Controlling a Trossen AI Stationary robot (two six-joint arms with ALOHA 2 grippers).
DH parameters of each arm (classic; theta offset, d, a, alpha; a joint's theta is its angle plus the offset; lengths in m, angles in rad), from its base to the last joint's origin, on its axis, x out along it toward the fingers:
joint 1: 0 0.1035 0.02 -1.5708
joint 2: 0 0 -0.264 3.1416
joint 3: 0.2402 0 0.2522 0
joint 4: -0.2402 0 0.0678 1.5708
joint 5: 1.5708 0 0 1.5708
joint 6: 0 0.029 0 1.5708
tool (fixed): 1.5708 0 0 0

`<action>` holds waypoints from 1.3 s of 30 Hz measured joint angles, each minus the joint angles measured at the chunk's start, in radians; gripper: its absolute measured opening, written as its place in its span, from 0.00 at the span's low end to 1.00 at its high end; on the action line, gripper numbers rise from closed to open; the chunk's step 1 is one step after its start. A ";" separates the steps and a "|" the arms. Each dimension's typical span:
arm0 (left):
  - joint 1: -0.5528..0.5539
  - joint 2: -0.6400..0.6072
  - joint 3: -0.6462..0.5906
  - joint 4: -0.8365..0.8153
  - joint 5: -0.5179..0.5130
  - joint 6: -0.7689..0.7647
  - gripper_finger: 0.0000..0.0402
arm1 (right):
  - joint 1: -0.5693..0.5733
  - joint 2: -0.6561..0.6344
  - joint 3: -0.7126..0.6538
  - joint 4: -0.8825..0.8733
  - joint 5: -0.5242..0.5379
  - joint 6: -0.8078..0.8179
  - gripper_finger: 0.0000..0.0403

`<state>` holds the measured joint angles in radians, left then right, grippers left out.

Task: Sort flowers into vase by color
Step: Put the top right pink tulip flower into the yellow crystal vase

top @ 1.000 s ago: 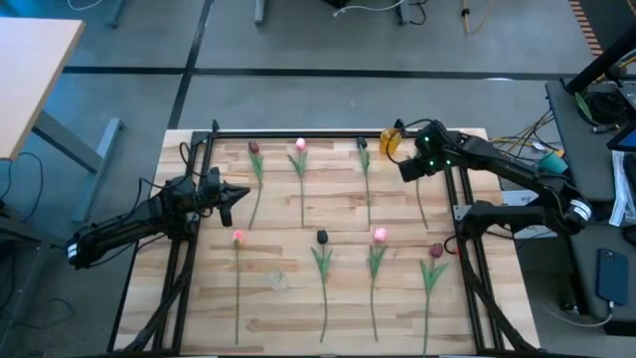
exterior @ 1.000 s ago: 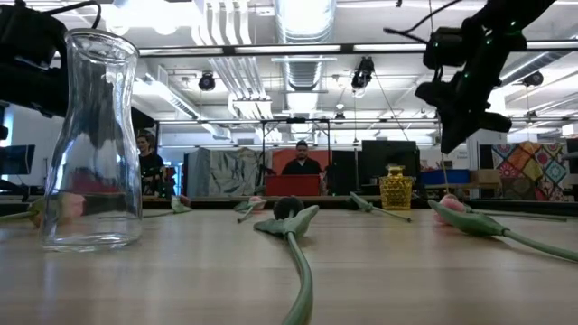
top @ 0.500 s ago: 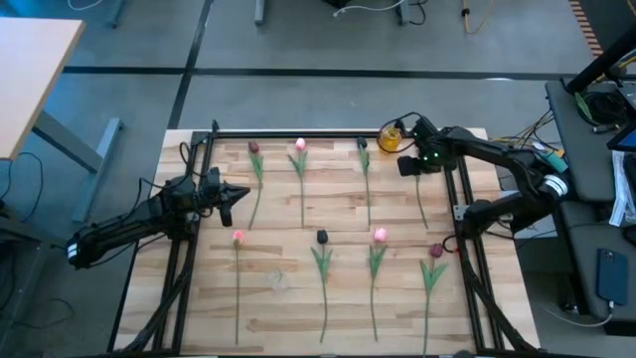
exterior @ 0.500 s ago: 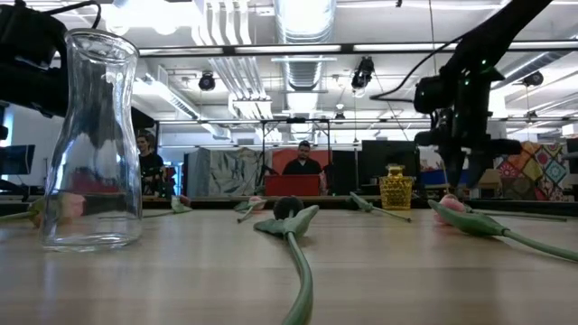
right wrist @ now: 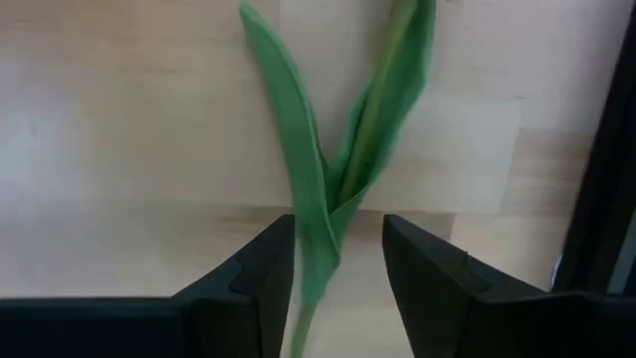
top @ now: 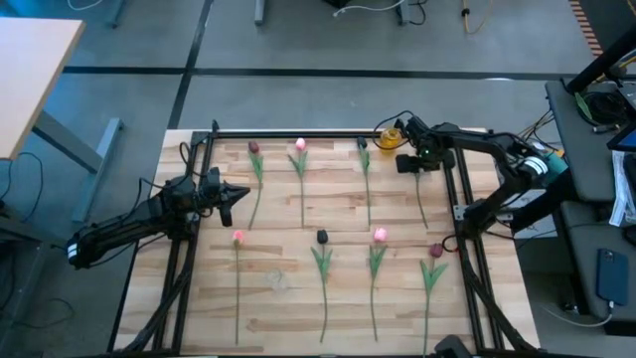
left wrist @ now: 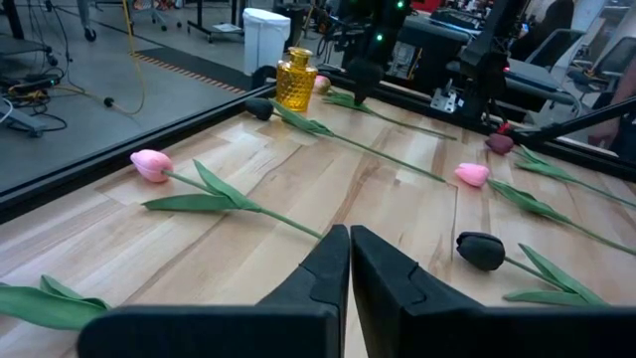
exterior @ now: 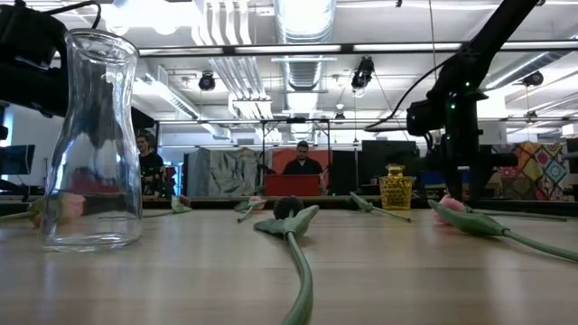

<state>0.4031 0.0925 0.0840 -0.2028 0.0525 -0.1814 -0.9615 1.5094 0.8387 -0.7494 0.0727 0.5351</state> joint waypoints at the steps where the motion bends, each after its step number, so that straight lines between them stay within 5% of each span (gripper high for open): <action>1: 0.000 0.000 0.000 0.000 0.000 0.000 0.00 | 0.000 0.005 0.002 0.001 0.003 0.002 0.34; 20: 0.000 0.000 0.000 0.000 0.000 0.000 0.00 | 0.007 0.060 0.038 -0.028 -0.010 0.016 0.23; 30: 0.000 0.000 0.000 0.000 0.000 0.000 0.00 | 0.030 0.052 0.019 0.013 0.024 -0.022 0.04; 39: 0.000 0.000 0.000 0.000 0.000 0.000 0.00 | 0.035 -0.148 0.022 0.023 0.006 -0.009 0.03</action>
<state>0.4034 0.0925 0.0837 -0.2028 0.0525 -0.1814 -0.9268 1.3615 0.8612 -0.7261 0.0785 0.5261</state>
